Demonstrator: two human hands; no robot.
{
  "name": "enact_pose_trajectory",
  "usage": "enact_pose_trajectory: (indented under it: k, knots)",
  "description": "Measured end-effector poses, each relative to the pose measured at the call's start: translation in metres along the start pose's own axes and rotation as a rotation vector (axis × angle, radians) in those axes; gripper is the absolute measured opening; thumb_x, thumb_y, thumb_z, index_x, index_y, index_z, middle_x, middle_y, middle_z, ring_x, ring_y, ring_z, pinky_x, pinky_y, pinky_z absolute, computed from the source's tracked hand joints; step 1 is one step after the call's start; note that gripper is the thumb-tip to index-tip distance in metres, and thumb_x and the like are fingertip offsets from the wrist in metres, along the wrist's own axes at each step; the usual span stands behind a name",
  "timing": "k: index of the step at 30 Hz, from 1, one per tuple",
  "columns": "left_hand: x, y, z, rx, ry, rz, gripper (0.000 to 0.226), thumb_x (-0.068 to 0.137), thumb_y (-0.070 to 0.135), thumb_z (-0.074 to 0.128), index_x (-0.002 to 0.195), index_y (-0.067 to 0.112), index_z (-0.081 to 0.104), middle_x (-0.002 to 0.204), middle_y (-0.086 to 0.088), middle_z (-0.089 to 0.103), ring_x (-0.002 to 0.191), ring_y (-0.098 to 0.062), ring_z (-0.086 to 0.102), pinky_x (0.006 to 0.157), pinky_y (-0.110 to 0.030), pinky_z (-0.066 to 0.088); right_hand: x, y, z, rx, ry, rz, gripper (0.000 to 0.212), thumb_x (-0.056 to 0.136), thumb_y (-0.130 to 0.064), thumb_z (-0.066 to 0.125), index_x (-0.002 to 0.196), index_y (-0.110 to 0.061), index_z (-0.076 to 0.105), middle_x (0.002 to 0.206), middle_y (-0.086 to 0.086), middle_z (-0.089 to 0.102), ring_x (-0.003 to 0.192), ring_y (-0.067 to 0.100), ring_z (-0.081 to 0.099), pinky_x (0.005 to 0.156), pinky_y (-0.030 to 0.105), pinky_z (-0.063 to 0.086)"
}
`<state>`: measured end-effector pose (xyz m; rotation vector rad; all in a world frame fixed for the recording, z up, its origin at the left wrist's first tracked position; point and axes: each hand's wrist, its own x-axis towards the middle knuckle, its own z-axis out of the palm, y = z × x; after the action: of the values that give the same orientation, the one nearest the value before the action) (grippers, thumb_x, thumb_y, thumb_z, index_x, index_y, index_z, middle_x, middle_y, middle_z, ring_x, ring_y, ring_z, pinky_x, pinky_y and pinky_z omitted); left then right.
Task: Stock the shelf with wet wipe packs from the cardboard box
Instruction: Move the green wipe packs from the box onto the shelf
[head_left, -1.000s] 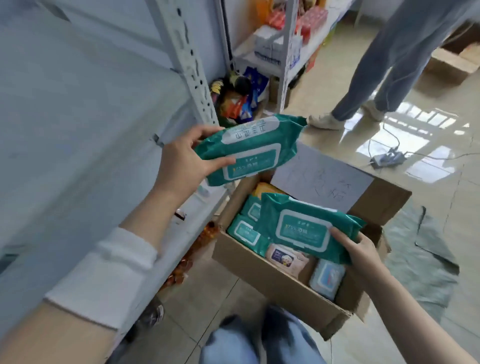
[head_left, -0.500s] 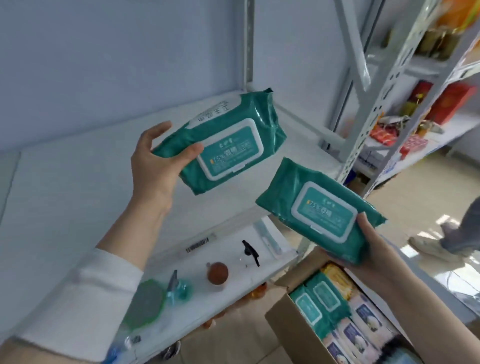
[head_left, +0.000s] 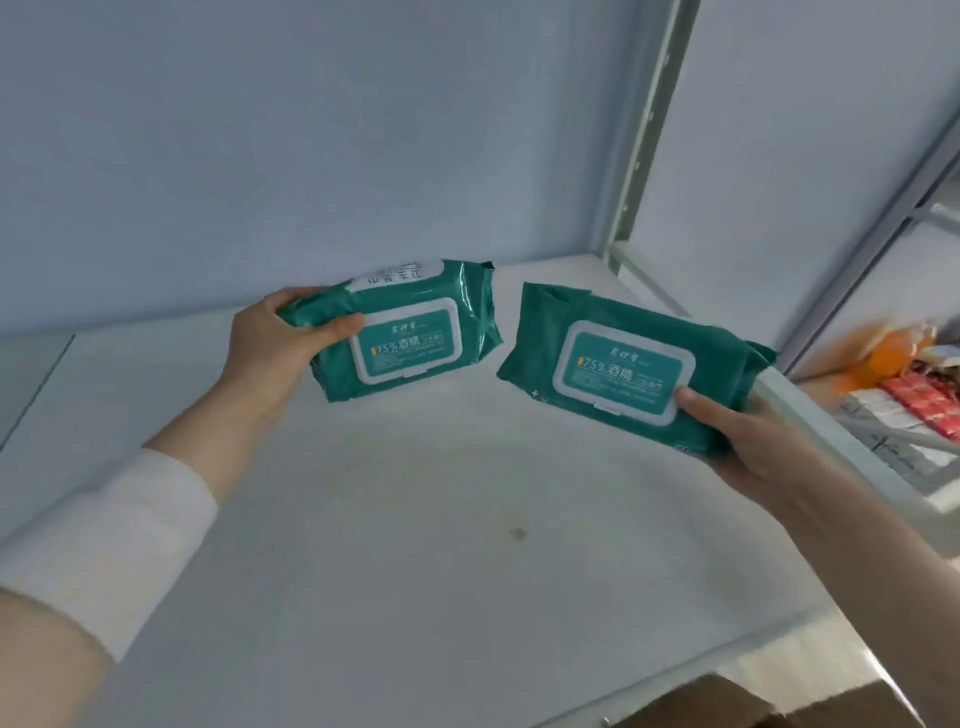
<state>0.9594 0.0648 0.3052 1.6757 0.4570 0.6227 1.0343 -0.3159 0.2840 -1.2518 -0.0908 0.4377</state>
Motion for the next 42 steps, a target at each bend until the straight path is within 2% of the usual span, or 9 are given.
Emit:
enact_pose_trajectory:
  k: [4, 11, 15, 19, 24, 28, 36, 39, 42]
  knots:
    - [0.048, -0.013, 0.009, 0.056, 0.016, 0.028, 0.030, 0.059, 0.020, 0.085, 0.077, 0.037, 0.067, 0.083, 0.019, 0.069, 0.071, 0.007, 0.065, 0.060, -0.010, 0.050, 0.084, -0.014, -0.001, -0.017, -0.072, -0.034, 0.043, 0.073, -0.012, 0.063, 0.115, -0.011, 0.057, 0.112, 0.004, 0.071, 0.100, 0.021, 0.069, 0.073, 0.028, 0.058]
    - [0.103, -0.046, 0.026, 0.008, -0.006, 0.065, 0.040, 0.065, 0.006, 0.079, 0.086, 0.037, 0.066, 0.094, 0.017, 0.067, 0.090, -0.005, 0.063, 0.076, -0.014, 0.052, 0.193, -0.022, 0.009, -0.195, -0.173, -0.034, 0.046, 0.071, -0.013, 0.066, 0.115, -0.010, 0.057, 0.106, 0.000, 0.073, 0.095, 0.016, 0.070, 0.072, 0.022, 0.057]
    - [0.113, -0.060, 0.027, -0.116, -0.031, 0.020, 0.047, 0.066, 0.000, 0.074, 0.095, 0.033, 0.057, 0.104, 0.007, 0.062, 0.100, -0.017, 0.059, 0.085, -0.027, 0.050, 0.227, -0.022, 0.010, -0.416, -0.063, -0.101, 0.041, 0.074, -0.010, 0.069, 0.113, -0.014, 0.058, 0.095, -0.010, 0.071, 0.076, -0.001, 0.070, 0.060, 0.012, 0.054]
    - [0.110, -0.072, 0.025, -0.100, -0.095, 0.023, 0.057, 0.048, 0.008, 0.085, 0.095, 0.029, 0.061, 0.097, 0.011, 0.069, 0.092, -0.008, 0.064, 0.077, -0.017, 0.054, 0.251, -0.019, 0.001, -0.528, -0.009, -0.130, 0.042, 0.076, -0.006, 0.070, 0.114, -0.016, 0.058, 0.094, -0.013, 0.066, 0.070, -0.006, 0.068, 0.057, 0.008, 0.052]
    - [0.127, -0.072, 0.026, 0.013, 0.024, 0.095, 0.039, 0.065, 0.007, 0.076, 0.093, 0.032, 0.063, 0.086, 0.024, 0.071, 0.082, 0.006, 0.065, 0.070, -0.008, 0.049, 0.273, -0.018, 0.006, -0.610, 0.077, -0.236, 0.049, 0.073, -0.007, 0.075, 0.120, -0.011, 0.060, 0.099, -0.007, 0.066, 0.087, 0.009, 0.064, 0.064, 0.008, 0.052]
    - [0.149, -0.066, 0.020, 0.081, 0.040, 0.087, 0.037, 0.069, 0.007, 0.076, 0.092, 0.032, 0.062, 0.082, 0.029, 0.069, 0.079, 0.011, 0.063, 0.070, -0.005, 0.048, 0.291, -0.018, 0.023, -0.633, 0.110, -0.314, 0.053, 0.072, -0.005, 0.077, 0.120, -0.014, 0.057, 0.092, -0.017, 0.063, 0.072, -0.015, 0.062, 0.055, 0.000, 0.046]
    - [0.170, -0.068, 0.024, 0.161, 0.124, 0.100, 0.037, 0.069, 0.008, 0.078, 0.092, 0.030, 0.058, 0.093, 0.013, 0.064, 0.071, 0.014, 0.060, 0.065, -0.002, 0.046, 0.317, -0.021, 0.040, -0.716, 0.146, -0.317, 0.058, 0.072, -0.014, 0.079, 0.123, -0.016, 0.051, 0.102, -0.004, 0.060, 0.081, 0.007, 0.059, 0.061, 0.013, 0.047]
    - [0.173, -0.070, 0.026, 0.181, 0.178, 0.104, 0.045, 0.068, 0.011, 0.080, 0.104, 0.021, 0.053, 0.097, 0.008, 0.062, 0.079, 0.006, 0.058, 0.063, -0.002, 0.045, 0.323, -0.021, 0.042, -0.706, 0.189, -0.306, 0.059, 0.071, -0.016, 0.080, 0.120, -0.011, 0.048, 0.105, 0.000, 0.060, 0.087, 0.017, 0.061, 0.071, 0.025, 0.052]
    - [0.175, -0.070, 0.028, 0.207, 0.190, 0.090, 0.050, 0.068, 0.014, 0.080, 0.106, 0.021, 0.049, 0.103, 0.006, 0.060, 0.088, -0.006, 0.058, 0.070, -0.011, 0.043, 0.325, -0.018, 0.044, -0.712, 0.227, -0.286, 0.063, 0.071, -0.017, 0.080, 0.124, -0.009, 0.047, 0.110, 0.003, 0.061, 0.091, 0.019, 0.061, 0.085, 0.035, 0.053]
